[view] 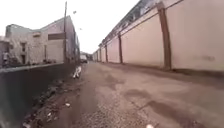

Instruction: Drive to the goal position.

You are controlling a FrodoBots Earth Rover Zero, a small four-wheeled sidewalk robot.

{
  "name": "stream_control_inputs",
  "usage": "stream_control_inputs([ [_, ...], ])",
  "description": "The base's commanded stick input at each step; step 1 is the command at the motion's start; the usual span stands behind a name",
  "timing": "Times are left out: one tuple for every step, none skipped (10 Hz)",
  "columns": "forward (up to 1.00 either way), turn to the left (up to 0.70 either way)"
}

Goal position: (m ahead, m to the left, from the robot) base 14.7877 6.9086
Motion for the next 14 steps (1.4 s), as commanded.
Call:
stream_control_inputs([
  [0.85, 0.11],
  [0.85, 0.11],
  [0.85, 0.11],
  [0.85, 0.11],
  [0.85, 0.11],
  [0.85, 0.11],
  [0.85, 0.11],
  [0.85, 0.11],
  [0.85, 0.11],
  [0.85, 0.11],
  [0.85, 0.11],
  [0.85, 0.11],
  [0.85, 0.11],
  [0.85, 0.11],
])
